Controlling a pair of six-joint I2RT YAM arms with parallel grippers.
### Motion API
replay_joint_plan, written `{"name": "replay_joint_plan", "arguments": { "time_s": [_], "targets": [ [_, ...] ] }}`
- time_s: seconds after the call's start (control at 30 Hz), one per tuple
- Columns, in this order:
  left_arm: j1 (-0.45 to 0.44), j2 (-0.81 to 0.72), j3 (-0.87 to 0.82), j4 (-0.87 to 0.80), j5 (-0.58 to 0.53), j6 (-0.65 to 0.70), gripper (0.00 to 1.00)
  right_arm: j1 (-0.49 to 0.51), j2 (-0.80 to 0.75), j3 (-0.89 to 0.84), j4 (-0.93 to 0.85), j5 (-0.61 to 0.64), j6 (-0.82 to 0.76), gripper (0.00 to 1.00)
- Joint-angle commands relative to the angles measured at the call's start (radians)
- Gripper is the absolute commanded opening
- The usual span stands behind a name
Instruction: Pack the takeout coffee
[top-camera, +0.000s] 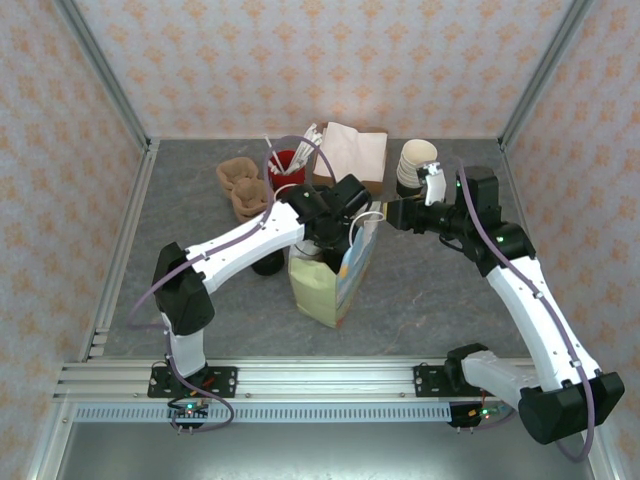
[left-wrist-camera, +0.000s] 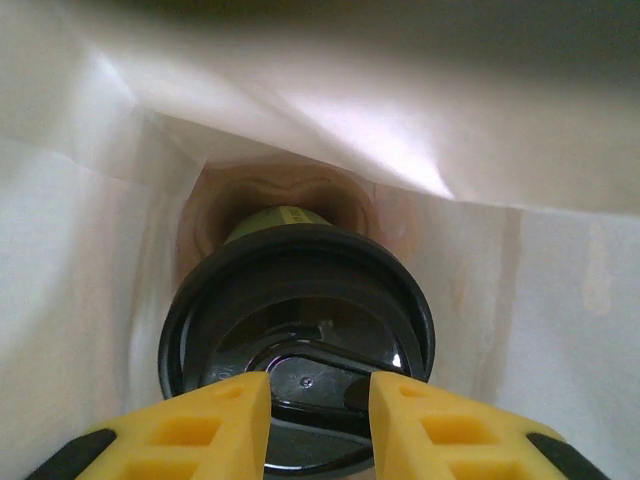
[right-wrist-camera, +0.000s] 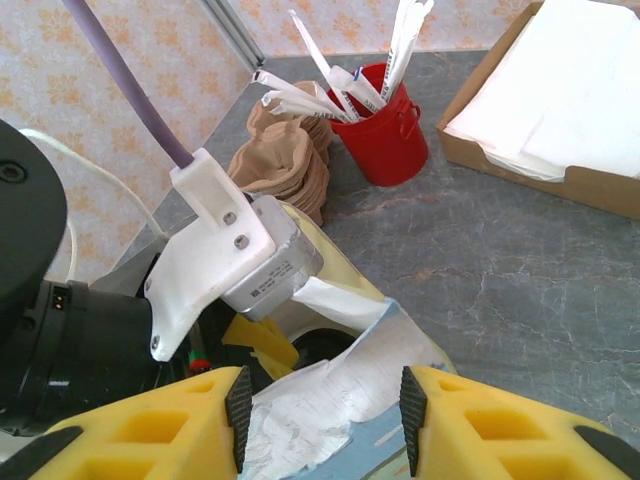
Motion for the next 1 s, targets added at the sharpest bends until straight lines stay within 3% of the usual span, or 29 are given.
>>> {"name": "replay_joint_plan", "arguments": {
  "time_s": [0.0, 0.53, 0.97],
  "targets": [
    [-0.008, 0.012, -0.044, -0.018, -0.021, 0.009, 0.32, -0.003, -0.025, -0.016, 0.023, 0.018, 0.012, 0.45],
    [-0.008, 0.046, -0.02, -0.017, -0.014, 0.054, 0.32, -0.003, -0.061, -0.03, 0.002, 0.036, 0.026, 0.46],
    [-0.007, 0.006, 0.272, -0.211, -0.062, 0.026, 0.53, -0.003, -0.066, -0.025, 0.034, 0.102, 0.092, 0.55]
  ]
}}
